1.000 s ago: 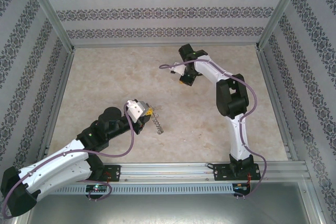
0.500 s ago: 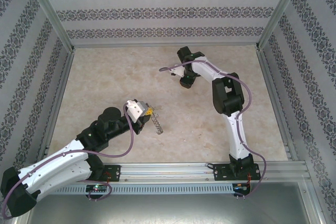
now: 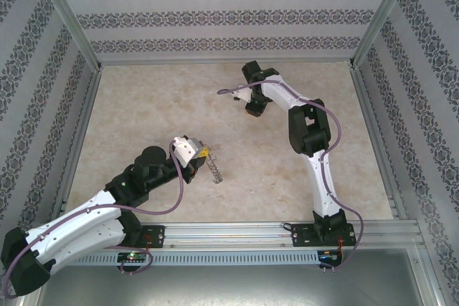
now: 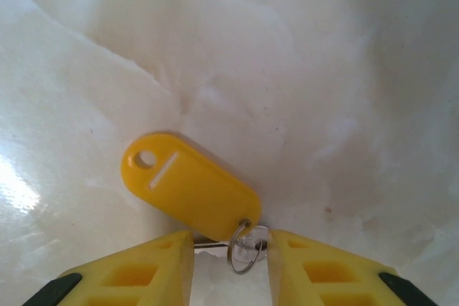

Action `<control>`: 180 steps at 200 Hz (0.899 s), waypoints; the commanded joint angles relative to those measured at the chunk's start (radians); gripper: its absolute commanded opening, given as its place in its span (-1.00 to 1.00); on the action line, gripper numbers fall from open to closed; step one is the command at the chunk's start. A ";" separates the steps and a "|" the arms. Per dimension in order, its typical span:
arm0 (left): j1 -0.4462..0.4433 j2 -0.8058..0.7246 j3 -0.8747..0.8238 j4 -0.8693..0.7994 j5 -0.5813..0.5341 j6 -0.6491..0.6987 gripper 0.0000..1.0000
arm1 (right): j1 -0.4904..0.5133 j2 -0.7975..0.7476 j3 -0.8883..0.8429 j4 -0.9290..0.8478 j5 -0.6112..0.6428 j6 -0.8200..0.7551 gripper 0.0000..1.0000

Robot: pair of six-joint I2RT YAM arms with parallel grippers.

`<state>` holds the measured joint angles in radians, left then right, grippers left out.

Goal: Put the keys on the keyring

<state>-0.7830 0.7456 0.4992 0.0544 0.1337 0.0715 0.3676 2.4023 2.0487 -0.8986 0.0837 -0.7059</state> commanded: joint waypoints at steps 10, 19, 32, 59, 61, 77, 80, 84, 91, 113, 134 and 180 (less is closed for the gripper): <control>0.014 -0.001 -0.007 0.057 -0.002 0.020 -1.00 | -0.024 0.003 -0.005 -0.027 -0.029 0.015 -0.39; 0.015 0.002 -0.005 0.056 -0.003 0.022 -1.00 | -0.029 0.002 -0.007 -0.027 -0.036 0.017 -0.41; 0.014 0.003 -0.004 0.058 -0.002 0.022 -1.00 | -0.032 0.004 -0.007 -0.027 -0.043 0.015 -0.43; 0.016 0.002 -0.002 0.055 -0.001 0.022 -1.00 | -0.031 0.012 -0.001 -0.034 -0.053 0.010 -0.51; 0.016 0.003 -0.002 0.055 -0.002 0.022 -1.00 | -0.031 0.012 -0.001 -0.034 -0.054 0.011 -0.51; 0.016 0.001 -0.002 0.053 -0.003 0.022 -1.00 | -0.031 0.014 -0.001 -0.032 -0.066 0.010 -0.55; 0.016 0.002 -0.003 0.053 -0.004 0.022 -1.00 | -0.031 0.015 0.000 -0.032 -0.065 0.010 -0.56; 0.016 0.003 -0.003 0.053 -0.004 0.022 -1.00 | -0.031 0.015 0.001 -0.033 -0.065 0.010 -0.57; 0.015 0.002 -0.002 0.053 -0.004 0.021 -1.00 | -0.030 0.017 0.003 -0.033 -0.068 0.009 -0.58; 0.017 0.006 -0.001 0.055 -0.002 0.022 -1.00 | -0.028 0.024 0.008 -0.037 -0.066 0.006 -0.68; 0.018 0.006 -0.001 0.053 -0.001 0.020 -1.00 | -0.028 0.029 0.011 -0.040 -0.063 0.004 -0.75; 0.020 0.002 -0.001 0.053 0.001 0.019 -1.00 | -0.029 0.041 0.022 -0.053 -0.044 -0.002 -0.98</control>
<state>-0.7765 0.7540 0.4992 0.0547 0.1333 0.0746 0.3363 2.4050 2.0537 -0.9100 0.0372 -0.7071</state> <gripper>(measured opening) 0.065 0.055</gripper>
